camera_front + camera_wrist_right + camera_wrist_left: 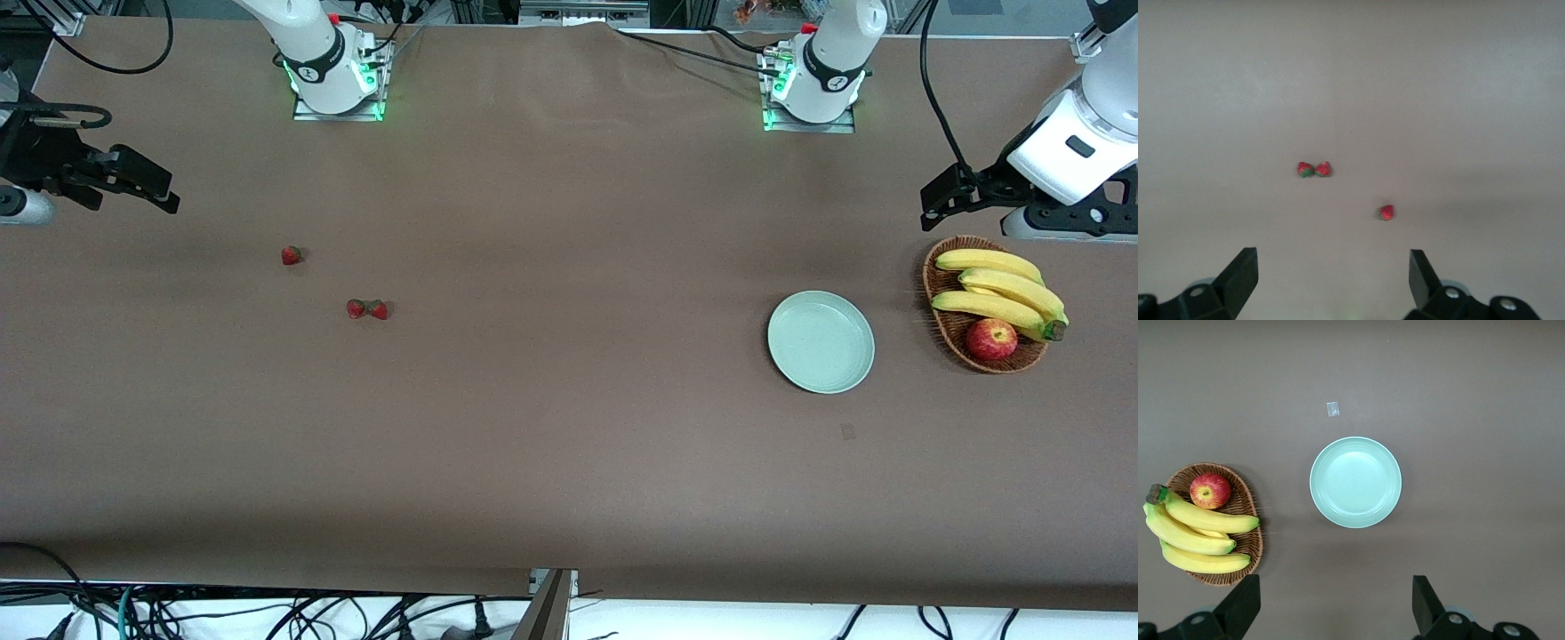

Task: Collect all strawberries into plate
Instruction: 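Reach the right gripper toward the strawberries on the table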

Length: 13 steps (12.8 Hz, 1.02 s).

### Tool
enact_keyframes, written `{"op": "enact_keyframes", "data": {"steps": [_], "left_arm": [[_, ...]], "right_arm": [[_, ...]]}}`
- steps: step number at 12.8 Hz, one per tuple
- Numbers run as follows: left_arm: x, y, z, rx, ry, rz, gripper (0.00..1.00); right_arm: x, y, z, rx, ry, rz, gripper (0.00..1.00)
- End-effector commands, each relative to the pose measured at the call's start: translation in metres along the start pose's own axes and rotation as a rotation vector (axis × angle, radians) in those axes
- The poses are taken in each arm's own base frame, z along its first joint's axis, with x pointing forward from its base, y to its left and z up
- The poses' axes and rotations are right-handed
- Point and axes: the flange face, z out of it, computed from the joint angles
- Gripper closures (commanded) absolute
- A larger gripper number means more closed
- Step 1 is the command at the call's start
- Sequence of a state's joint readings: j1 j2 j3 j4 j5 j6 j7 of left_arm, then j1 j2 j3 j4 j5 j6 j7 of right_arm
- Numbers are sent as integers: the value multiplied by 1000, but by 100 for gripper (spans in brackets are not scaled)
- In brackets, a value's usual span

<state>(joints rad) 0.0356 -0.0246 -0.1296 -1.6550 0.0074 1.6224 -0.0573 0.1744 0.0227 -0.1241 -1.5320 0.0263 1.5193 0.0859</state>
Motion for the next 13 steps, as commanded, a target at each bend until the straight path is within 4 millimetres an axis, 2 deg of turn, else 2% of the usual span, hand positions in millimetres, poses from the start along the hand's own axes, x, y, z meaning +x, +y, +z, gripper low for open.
{"op": "enact_keyframes", "data": {"steps": [1,2,4,6,8,9,10,13], "left_arm": [[-3,1,-7,9,-10,5,0],[-3,2,-7,10,-8,8,0],[-4,-1,-7,11,-14,3,0],[-8,2,-8,18,-26,28,0],[-8,39,-11,22,-19,152,0],[5,30,-20,11,3,146,0],[17,14,-17,1,0,117,0],[19,11,-15,-3,-4,102,0]], "right_arm": [[3,2,32,-34,-105,-179,0],[7,0,60,-30,-177,-246,0],[6,1,127,-19,-234,-254,0],[-8,6,191,-16,-237,-252,0],[-23,11,252,-28,-190,-258,0],[-30,14,278,-30,-174,-257,0],[-40,18,304,-30,-155,-253,0],[-56,39,369,-37,-148,-228,0]]}}
